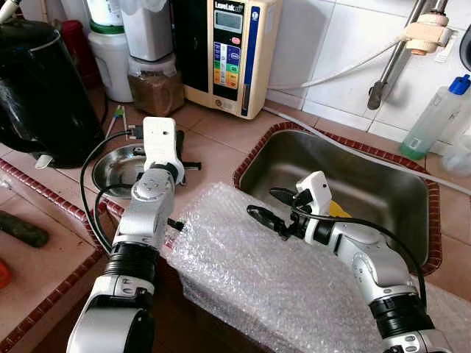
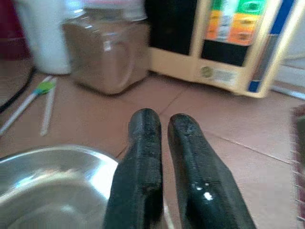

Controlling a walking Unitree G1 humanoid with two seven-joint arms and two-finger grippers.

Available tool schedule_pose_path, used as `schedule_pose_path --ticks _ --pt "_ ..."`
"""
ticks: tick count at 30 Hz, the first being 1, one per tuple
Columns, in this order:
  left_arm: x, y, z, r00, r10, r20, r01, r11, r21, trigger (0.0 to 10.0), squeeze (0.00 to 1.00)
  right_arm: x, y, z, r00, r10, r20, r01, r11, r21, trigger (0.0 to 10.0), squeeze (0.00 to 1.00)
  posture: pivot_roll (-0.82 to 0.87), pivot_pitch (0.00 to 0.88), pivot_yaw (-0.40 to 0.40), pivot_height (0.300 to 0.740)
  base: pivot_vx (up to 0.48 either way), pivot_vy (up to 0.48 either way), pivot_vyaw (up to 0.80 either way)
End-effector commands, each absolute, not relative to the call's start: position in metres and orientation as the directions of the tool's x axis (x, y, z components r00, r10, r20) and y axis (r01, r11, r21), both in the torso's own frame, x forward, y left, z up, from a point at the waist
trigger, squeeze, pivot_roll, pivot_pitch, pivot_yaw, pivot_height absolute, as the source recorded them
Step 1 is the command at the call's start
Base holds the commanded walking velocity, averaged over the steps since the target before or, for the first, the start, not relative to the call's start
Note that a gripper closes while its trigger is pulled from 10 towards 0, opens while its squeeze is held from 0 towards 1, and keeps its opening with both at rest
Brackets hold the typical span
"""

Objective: Kitchen organization

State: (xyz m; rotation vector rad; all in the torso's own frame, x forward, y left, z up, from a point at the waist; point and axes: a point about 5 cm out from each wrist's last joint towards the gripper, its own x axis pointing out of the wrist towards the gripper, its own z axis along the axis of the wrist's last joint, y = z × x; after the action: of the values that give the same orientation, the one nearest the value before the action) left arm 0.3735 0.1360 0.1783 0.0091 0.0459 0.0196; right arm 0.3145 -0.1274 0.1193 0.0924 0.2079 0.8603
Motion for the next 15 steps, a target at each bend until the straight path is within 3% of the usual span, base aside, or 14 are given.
schedule_pose_path --ticks 1,15 --pt "0.372 0.136 0.178 0.997 0.039 -0.07 -0.037 0.999 0.023 10.0 1.0 0.316 -0.127 0.121 0.631 0.762 -0.146 -0.747 0.648 0.149 10.0 0.0 -0.03 0.0 -0.049 0.74 0.0 0.0 0.0" --pt "0.352 0.118 0.162 0.97 -0.006 -0.244 -0.014 0.997 -0.081 10.0 1.0 0.316 -0.125 0.119 0.624 0.767 -0.152 -0.752 0.642 0.15 10.0 0.0 -0.01 0.0 -0.05 0.74 0.0 0.0 0.0"
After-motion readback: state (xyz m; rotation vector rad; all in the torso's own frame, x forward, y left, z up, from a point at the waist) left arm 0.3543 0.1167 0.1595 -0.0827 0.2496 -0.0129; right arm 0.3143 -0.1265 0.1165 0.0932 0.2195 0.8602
